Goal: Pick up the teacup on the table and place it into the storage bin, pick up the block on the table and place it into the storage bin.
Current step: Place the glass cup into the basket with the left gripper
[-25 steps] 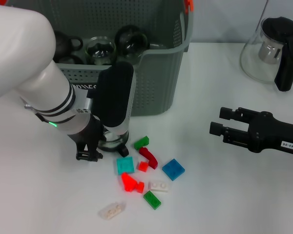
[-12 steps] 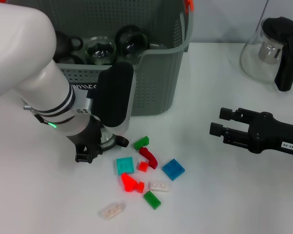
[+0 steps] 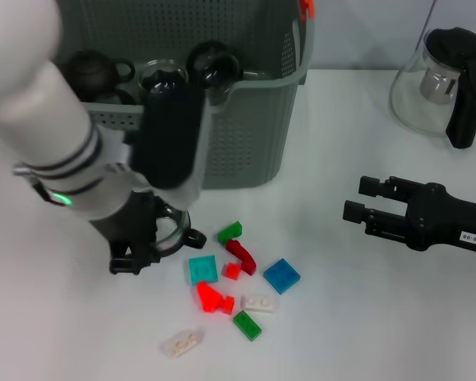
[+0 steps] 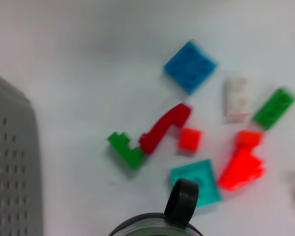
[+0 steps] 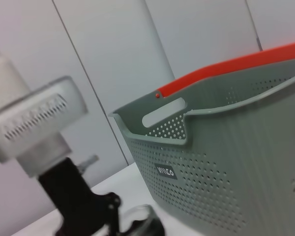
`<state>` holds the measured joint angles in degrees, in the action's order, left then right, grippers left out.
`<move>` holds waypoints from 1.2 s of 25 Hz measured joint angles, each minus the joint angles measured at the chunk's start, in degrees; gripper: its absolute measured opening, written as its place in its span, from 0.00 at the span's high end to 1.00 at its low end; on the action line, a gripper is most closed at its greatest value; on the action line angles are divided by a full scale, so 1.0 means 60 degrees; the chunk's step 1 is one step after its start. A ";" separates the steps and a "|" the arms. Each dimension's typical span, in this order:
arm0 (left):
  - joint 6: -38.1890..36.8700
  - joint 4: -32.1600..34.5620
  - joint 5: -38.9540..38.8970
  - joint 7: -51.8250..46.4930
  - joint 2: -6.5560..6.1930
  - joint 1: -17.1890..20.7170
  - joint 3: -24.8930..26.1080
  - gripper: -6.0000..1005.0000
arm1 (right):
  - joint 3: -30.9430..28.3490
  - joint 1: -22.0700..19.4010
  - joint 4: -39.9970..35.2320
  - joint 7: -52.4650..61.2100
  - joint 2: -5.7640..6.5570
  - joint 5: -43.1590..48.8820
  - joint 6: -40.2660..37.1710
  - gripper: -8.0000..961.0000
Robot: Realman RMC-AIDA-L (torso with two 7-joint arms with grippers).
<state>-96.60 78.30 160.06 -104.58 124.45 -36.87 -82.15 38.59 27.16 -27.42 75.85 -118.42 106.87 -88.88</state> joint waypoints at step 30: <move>0.4251 -0.3439 -0.3527 -0.3430 -0.1769 -0.2732 0.5789 0.96 | 0.0183 0.0119 -0.0085 0.0019 0.0156 0.0044 -0.0288 0.26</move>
<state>-71.10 57.67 138.90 -125.16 113.83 -53.27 -47.42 39.69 27.87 -27.93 75.96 -117.48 107.13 -90.60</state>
